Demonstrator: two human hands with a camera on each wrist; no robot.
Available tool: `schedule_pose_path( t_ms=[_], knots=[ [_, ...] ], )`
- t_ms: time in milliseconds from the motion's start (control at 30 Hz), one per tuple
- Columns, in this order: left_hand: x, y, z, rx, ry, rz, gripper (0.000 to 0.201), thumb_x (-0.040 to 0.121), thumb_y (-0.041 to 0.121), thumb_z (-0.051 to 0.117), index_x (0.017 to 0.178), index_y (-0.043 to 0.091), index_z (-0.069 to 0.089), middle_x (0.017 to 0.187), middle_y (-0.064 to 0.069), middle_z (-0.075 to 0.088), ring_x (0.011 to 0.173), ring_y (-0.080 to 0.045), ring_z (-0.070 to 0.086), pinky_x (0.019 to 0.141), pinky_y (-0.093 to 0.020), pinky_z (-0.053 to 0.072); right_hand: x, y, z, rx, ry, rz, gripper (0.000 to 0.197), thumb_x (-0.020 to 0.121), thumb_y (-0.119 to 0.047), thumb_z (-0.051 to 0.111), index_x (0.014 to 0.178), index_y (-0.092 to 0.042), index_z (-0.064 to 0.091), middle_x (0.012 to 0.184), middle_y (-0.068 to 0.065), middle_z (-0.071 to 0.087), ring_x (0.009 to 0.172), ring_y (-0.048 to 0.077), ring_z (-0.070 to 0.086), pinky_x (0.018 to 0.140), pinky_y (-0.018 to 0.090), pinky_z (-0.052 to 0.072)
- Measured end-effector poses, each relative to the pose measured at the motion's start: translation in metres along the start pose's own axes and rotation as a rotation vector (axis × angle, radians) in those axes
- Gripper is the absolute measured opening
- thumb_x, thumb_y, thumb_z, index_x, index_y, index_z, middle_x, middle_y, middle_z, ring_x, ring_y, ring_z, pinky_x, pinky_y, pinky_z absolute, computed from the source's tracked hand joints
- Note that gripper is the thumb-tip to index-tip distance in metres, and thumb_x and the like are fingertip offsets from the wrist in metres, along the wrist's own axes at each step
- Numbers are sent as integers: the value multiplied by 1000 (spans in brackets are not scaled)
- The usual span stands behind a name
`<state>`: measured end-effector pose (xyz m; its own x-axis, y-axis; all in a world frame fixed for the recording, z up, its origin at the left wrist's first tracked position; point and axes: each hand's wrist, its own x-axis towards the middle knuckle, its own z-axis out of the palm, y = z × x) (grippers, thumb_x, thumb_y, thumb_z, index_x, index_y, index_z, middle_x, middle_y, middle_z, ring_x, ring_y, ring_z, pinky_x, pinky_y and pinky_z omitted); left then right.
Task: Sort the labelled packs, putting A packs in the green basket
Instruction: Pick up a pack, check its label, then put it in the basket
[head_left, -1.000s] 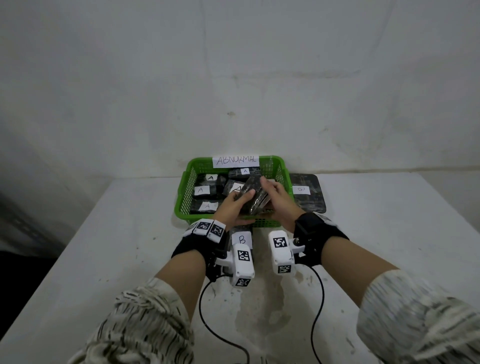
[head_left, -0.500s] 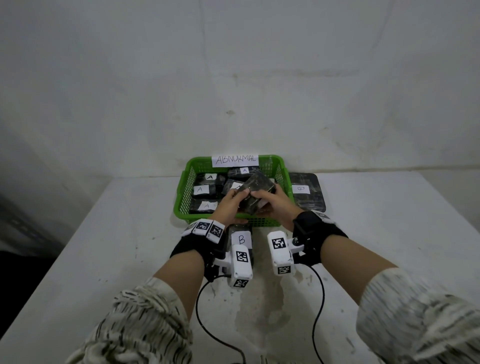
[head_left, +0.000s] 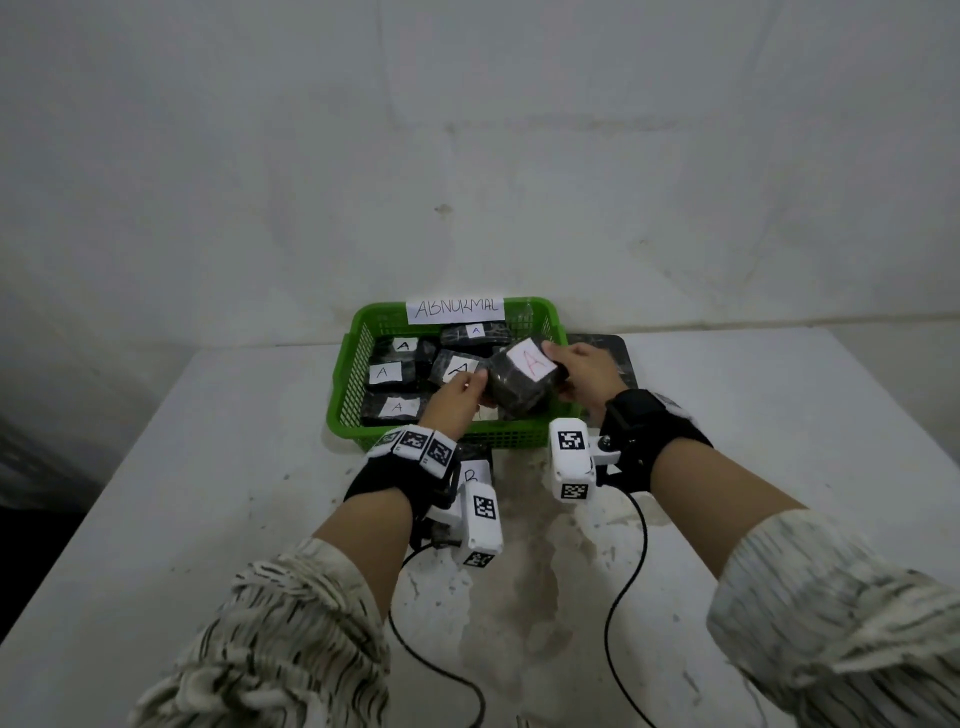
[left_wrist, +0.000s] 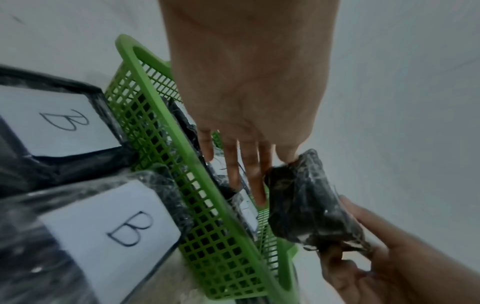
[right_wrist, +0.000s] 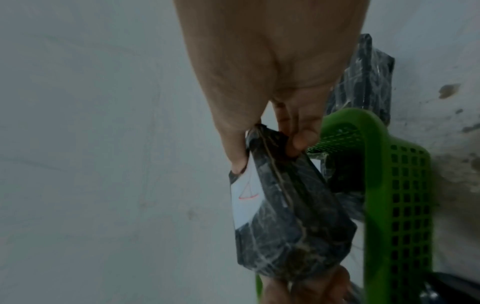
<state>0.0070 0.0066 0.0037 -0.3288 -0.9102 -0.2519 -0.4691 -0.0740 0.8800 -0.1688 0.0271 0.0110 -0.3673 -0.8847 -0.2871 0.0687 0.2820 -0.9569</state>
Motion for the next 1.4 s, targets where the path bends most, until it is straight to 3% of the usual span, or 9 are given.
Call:
schedule_pose_path(
  t_ms=[167,233,300,400,600,933,1100,1267,1400],
  knots=[
    [6,-15,6,-10,-11,40,34,102,22,35,129,6,47,117,-5,58,101,-17,55,82,-19,37,8,10,-4,-176,-131,61,39,75,-32,79,82,-17,44,81,5,56,62,15,51,57,28,44],
    [14,-22,7,19,62,55,27,99,28,41,122,19,53,116,-4,64,103,-20,57,97,-31,37,9,10,-5,-169,-64,30,40,79,-31,76,81,-17,39,78,3,50,60,15,48,53,27,43],
    [21,-30,7,266,128,12,22,97,38,42,114,31,55,109,3,67,111,-20,54,108,-47,25,9,11,-3,-226,105,-44,41,83,-32,71,80,-19,33,77,3,46,61,18,45,54,32,44],
    [22,-34,11,534,117,-68,28,96,46,37,112,34,56,116,2,63,125,-23,42,108,-50,13,11,17,1,-523,238,-121,41,82,-35,70,88,-16,34,88,8,49,74,25,49,65,36,40],
    [10,-56,10,881,41,-58,47,95,55,30,124,26,52,135,-5,44,133,-27,29,111,-56,4,13,26,13,-919,172,-78,54,86,-39,65,121,-6,42,124,21,49,106,40,55,83,41,46],
    [13,-54,8,907,-12,-59,45,97,51,28,126,24,49,139,-6,37,134,-30,26,111,-58,6,10,17,21,-1174,161,-161,46,93,-45,52,116,-6,50,113,16,61,102,35,60,71,34,40],
    [15,-53,7,890,-44,-75,44,96,51,29,126,25,48,140,-7,36,134,-30,24,110,-61,4,15,21,26,-1115,114,-115,39,96,-39,51,109,-2,55,113,21,62,104,37,59,76,36,44],
    [15,-51,5,887,-68,-79,45,97,50,29,127,24,47,140,-7,35,135,-30,23,109,-62,4,16,18,29,-1286,78,-77,38,99,-37,45,108,-4,62,115,17,65,105,34,61,78,36,44],
    [14,-49,5,895,-82,-85,45,97,50,28,129,25,47,142,-6,33,135,-31,22,110,-62,4,21,21,26,-1328,71,-42,35,99,-32,48,111,-2,61,121,19,61,126,35,42,89,41,43]
  ],
)
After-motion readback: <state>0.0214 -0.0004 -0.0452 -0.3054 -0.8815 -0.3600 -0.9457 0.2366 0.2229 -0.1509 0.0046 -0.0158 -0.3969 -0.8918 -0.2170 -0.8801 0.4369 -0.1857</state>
